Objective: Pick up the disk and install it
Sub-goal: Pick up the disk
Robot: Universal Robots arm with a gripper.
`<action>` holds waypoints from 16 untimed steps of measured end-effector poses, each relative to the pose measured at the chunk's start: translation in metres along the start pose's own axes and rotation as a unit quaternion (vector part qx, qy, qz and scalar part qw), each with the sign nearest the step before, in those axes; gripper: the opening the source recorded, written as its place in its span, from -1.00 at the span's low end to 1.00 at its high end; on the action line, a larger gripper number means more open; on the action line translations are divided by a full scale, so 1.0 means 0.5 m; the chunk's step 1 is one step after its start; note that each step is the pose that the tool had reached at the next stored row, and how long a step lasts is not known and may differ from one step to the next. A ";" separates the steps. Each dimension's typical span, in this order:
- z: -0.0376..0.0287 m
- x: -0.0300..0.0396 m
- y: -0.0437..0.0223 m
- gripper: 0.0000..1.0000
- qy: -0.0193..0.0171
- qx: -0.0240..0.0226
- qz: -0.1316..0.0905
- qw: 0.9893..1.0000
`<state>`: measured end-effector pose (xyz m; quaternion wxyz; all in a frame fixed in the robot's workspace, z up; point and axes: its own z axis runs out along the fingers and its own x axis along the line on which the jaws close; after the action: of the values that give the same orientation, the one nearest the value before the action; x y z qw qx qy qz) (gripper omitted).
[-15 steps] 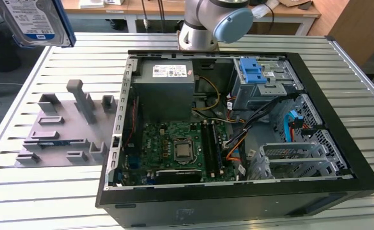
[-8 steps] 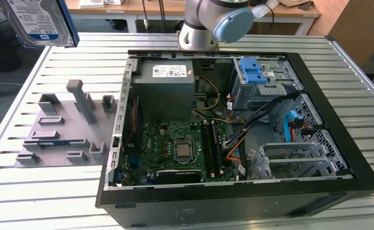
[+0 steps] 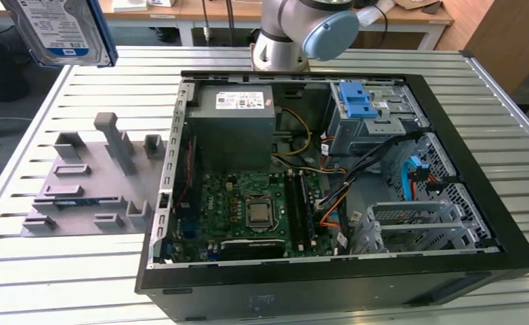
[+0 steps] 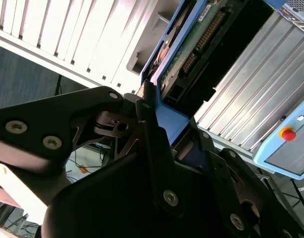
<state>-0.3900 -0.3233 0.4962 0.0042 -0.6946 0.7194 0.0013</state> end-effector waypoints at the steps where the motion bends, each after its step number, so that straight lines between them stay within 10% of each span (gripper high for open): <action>1: 0.000 0.000 -0.002 -0.27 0.000 0.000 0.000 1.000; 16: 0.000 0.022 -0.029 -0.27 0.000 0.000 0.000 1.000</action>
<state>-0.3760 -0.3346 0.4962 0.0042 -0.6946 0.7194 0.0013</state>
